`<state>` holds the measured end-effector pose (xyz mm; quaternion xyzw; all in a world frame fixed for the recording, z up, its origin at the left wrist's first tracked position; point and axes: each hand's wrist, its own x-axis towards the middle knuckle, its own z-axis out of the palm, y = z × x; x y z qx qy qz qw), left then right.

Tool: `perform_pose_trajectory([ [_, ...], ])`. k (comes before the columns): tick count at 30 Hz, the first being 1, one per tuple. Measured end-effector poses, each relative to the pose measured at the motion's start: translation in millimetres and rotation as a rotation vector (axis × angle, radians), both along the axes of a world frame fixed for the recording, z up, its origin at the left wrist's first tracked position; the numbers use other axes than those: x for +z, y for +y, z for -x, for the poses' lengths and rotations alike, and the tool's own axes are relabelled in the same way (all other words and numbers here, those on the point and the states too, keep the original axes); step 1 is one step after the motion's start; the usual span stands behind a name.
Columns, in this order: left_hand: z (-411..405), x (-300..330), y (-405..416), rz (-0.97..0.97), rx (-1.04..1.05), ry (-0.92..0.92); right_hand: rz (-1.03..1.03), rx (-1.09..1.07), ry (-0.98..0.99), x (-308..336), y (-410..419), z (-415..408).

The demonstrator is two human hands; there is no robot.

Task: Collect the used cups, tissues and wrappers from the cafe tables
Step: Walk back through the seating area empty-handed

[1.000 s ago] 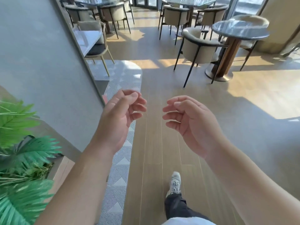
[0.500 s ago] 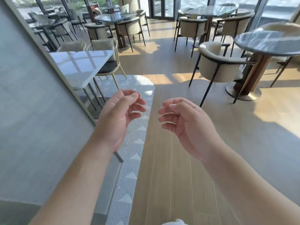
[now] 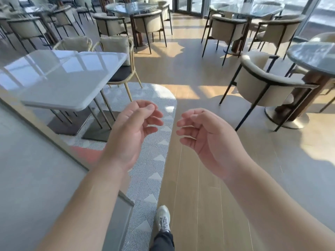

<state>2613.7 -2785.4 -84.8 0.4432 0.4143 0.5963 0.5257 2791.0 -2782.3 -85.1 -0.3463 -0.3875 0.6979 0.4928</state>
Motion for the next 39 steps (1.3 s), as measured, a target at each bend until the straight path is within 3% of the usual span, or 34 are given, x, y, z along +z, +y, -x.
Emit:
perform_pose_trajectory([
  [7,64.3,19.8,151.7,-0.033,-0.053,-0.029,-0.003,-0.066,-0.048,17.1,133.7,62.0],
  [15,87.9,24.7,247.2,-0.035,-0.106,0.002,-0.034,-0.083,-0.060,27.8,239.2,91.6],
  [26,72.9,-15.1,398.2,0.091,-0.054,0.076,0.010,-0.011,-0.024,-10.1,411.3,88.8],
  [39,16.3,34.8,651.3,0.023,-0.023,0.134,-0.082,-0.003,-0.044,32.6,664.2,31.5],
])
